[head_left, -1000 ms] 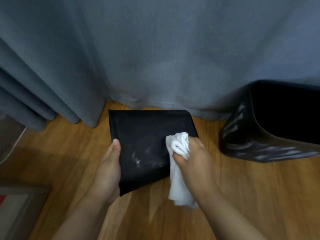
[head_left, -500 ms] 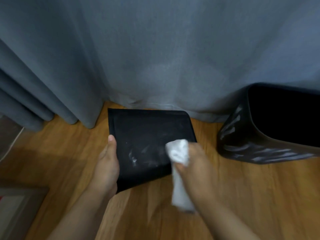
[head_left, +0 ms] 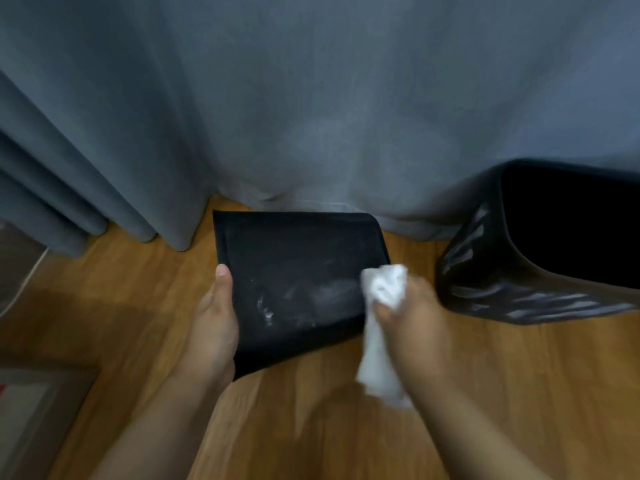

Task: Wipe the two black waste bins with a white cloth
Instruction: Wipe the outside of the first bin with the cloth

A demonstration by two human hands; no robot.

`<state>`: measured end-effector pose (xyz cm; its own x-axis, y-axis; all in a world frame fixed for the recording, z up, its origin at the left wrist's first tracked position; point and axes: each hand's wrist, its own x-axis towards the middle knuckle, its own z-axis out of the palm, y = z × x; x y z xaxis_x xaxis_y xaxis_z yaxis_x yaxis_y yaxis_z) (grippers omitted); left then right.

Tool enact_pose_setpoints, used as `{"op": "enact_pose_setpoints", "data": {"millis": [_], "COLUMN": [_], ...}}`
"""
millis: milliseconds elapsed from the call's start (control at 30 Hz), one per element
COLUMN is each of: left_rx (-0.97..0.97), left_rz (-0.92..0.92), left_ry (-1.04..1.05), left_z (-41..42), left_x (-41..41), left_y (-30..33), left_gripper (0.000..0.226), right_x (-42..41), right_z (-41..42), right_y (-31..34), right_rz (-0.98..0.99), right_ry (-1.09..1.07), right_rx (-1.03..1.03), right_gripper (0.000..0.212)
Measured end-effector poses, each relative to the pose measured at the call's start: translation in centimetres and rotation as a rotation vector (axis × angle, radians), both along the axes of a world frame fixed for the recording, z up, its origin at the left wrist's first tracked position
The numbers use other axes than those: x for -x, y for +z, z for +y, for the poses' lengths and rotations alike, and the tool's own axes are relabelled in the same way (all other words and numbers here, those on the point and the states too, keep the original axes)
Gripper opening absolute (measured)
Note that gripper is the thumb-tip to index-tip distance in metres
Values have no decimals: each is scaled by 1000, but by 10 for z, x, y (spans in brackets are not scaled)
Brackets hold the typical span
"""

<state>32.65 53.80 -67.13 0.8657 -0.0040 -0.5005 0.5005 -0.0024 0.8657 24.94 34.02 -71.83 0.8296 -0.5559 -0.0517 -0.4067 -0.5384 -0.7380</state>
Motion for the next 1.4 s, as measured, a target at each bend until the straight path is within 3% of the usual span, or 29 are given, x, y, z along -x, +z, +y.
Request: {"op": "enact_pose_setpoints", "data": {"millis": [167, 367, 500, 600, 767, 867, 1000, 1100, 1200, 1333, 1400], "left_rx": [-9, -46, -1, 8, -40, -30, 14, 14, 10, 40, 33], "left_rz": [-48, -12, 21, 27, 43, 97, 84, 58, 57, 128, 103], "left_ry": [-10, 19, 43, 40, 65, 93, 72, 43, 15, -14, 20], "left_z": [-11, -6, -4, -10, -10, -2, 0, -8, -11, -3, 0], "left_x": [-3, -4, 0, 0, -3, -2, 1, 0, -2, -1, -1], "left_y": [7, 4, 2, 5, 4, -4, 0, 9, 11, 0, -4], "left_gripper": [34, 37, 36, 35, 45, 52, 35, 34, 43, 77, 65], "right_x": [-2, -11, -15, -17, -14, -10, -2, 0, -7, -10, -12], "right_z": [0, 61, 4, -5, 86, 88, 14, 2, 51, 97, 77], "right_y": [7, 32, 10, 10, 38, 31, 8, 8, 28, 42, 36], "right_rz": [25, -80, 35, 134, -34, -87, 37, 78, 32, -121, -96], "right_ry": [-61, 331, 21, -104, 242, 346, 52, -80, 80, 334, 339], "right_rx": [34, 39, 6, 108, 114, 170, 68, 143, 129, 191, 243], "right_gripper": [24, 38, 26, 28, 37, 40, 28, 28, 34, 37, 39]}}
